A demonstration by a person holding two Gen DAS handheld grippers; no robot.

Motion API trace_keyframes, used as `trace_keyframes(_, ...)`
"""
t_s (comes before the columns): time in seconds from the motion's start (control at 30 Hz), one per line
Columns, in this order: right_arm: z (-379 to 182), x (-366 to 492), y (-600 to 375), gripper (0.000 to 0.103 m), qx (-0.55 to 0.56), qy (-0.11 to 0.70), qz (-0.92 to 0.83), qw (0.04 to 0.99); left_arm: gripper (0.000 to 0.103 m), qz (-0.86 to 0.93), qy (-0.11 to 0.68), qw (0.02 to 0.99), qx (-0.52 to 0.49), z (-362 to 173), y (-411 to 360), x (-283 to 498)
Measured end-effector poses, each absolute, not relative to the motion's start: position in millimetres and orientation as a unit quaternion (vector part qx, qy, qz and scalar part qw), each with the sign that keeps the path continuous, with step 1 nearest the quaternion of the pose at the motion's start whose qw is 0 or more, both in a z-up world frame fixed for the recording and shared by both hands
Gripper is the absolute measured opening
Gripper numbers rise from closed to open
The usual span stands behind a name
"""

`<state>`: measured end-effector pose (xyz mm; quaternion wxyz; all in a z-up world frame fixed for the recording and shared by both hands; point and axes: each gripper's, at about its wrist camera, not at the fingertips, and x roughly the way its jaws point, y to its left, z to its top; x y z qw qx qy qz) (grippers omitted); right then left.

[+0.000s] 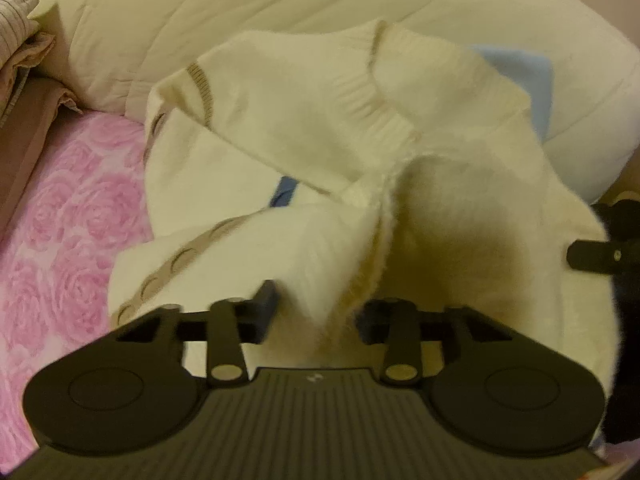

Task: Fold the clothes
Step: 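Grasp the cream cardigan with both grippers and lift it from the pile, then carry the cream cardigan to open bed space and release both grippers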

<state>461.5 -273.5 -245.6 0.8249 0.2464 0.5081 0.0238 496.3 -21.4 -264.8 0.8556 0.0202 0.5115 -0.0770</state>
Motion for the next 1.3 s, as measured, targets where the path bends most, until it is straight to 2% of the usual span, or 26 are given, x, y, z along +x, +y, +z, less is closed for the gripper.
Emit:
trace_keyframes(0.07, -249.5, 468.0, -272.8, 0.066, 0.242, 0.505, 0.020, 0.828, 0.016, -0.072, 0.505, 0.860, 0.016, -265.7, -16.1, 495.7)
trace_keyframes(0.1, -249.6, 469.7, -271.4, 0.051, 0.234, 0.502, 0.026, 0.832, 0.015, -0.069, 0.503, 0.861, 0.013, -265.9, -13.4, 495.7)
trace_keyframes(0.23, -251.3, 473.9, -266.0, 0.051, 0.199, 0.503, 0.033, 0.840, 0.022, -0.069, 0.503, 0.861, 0.024, -271.0, -16.8, 496.0)
trace_keyframes(0.33, -259.3, 477.9, -258.7, 0.051, 0.168, 0.514, 0.037, 0.840, 0.022, -0.069, 0.503, 0.861, 0.036, -275.2, -21.4, 496.3)
trace_keyframes(0.37, -262.5, 479.5, -255.4, 0.050, 0.155, 0.519, 0.038, 0.840, 0.014, -0.069, 0.503, 0.861, 0.041, -276.6, -22.9, 496.4)
trace_keyframes(0.4, -261.0, 480.3, -253.6, 0.030, 0.153, 0.517, 0.043, 0.841, 0.009, -0.068, 0.502, 0.861, 0.046, -277.2, -24.0, 496.1)
trace_keyframes(0.43, -258.8, 480.8, -253.4, 0.020, 0.160, 0.518, 0.047, 0.839, 0.004, -0.065, 0.498, 0.864, 0.045, -274.6, -22.2, 494.6)
trace_keyframes(0.6, -211.5, 465.6, -242.1, 0.016, 0.163, 0.472, 0.091, 0.861, 0.003, -0.038, 0.449, 0.893, -0.019, -231.7, 10.4, 475.1)
trace_keyframes(0.9, -107.1, 434.0, -211.6, 0.014, 0.160, 0.358, 0.193, 0.899, 0.003, 0.043, 0.344, 0.937, -0.047, -116.6, 72.2, 388.3)
trace_keyframes(1.1, -22.2, 400.5, -159.9, 0.013, 0.163, 0.252, 0.301, 0.905, 0.003, 0.096, 0.233, 0.966, -0.066, -27.6, 105.3, 286.2)
trace_keyframes(1.3, 48.4, 329.1, -90.9, 0.013, 0.180, 0.181, 0.435, 0.864, 0.003, 0.183, 0.126, 0.973, -0.063, 60.6, 145.1, 135.8)
